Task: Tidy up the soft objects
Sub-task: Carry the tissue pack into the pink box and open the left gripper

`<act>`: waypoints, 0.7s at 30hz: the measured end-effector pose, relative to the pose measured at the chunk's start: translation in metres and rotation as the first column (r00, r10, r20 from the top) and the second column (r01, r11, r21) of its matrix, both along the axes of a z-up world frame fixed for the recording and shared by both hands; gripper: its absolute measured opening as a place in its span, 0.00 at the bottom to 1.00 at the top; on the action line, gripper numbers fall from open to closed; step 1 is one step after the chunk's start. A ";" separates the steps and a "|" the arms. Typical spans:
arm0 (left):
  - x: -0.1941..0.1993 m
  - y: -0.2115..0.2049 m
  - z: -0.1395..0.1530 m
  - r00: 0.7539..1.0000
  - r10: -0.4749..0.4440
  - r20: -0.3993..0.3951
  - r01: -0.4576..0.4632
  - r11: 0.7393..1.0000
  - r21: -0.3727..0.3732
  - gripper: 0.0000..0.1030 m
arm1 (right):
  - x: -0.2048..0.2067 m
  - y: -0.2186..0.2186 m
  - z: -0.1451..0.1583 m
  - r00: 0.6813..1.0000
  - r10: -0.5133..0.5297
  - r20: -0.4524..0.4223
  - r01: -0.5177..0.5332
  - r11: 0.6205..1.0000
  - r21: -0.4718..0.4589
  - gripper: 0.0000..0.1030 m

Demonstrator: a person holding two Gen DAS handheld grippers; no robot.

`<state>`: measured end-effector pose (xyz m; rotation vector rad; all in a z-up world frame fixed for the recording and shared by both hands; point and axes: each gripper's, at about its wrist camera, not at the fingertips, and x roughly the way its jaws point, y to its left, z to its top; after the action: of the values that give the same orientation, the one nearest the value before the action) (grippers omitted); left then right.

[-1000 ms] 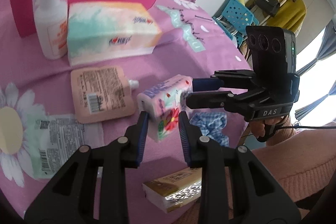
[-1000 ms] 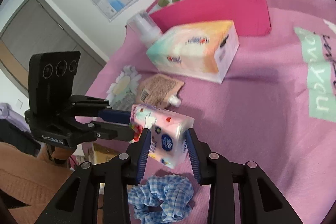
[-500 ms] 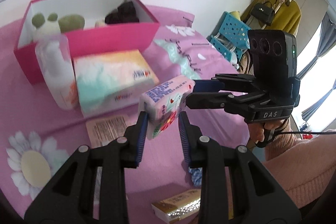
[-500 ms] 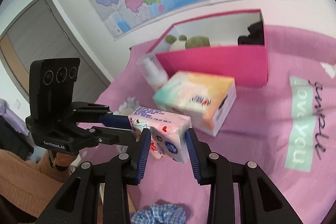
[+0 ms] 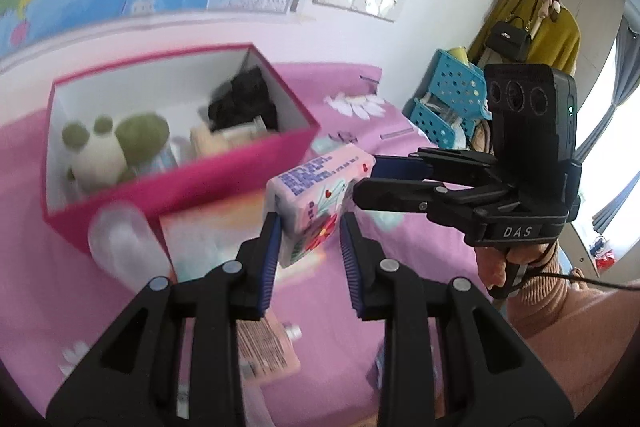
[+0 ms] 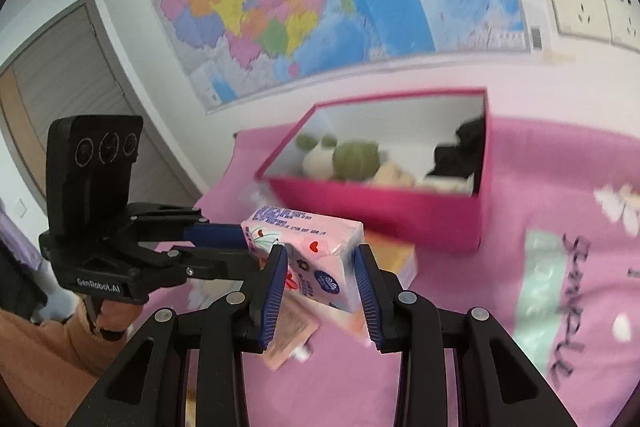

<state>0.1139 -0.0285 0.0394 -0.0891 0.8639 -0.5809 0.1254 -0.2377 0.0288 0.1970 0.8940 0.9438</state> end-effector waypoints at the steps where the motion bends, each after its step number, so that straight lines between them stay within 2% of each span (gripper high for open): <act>1: 0.006 0.000 0.002 1.000 0.001 0.001 -0.001 1.000 -0.006 0.31 | 0.008 0.000 0.003 1.000 -0.008 0.010 0.008 1.000 0.003 0.34; 4: 0.027 0.000 0.007 1.000 0.027 0.005 -0.028 1.000 0.003 0.31 | 0.026 -0.001 0.009 0.999 -0.029 0.020 0.028 0.999 0.019 0.34; 10: 0.070 0.003 0.002 0.996 0.073 -0.052 -0.074 0.997 -0.014 0.31 | 0.057 0.006 0.015 0.998 -0.053 0.041 0.053 0.999 0.005 0.34; 15: 0.094 0.004 -0.005 0.991 0.104 -0.090 -0.106 0.994 -0.022 0.31 | 0.076 0.012 0.010 0.997 -0.064 0.033 0.064 0.998 -0.012 0.34; 21: 0.116 0.003 -0.005 0.982 0.150 -0.110 -0.150 0.989 0.013 0.31 | 0.098 0.017 -0.002 0.996 -0.088 0.007 0.088 0.996 -0.022 0.34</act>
<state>0.2300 -0.0253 0.0339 -0.1824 0.9577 -0.4355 0.2235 -0.2204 0.0272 0.2127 0.8833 0.8524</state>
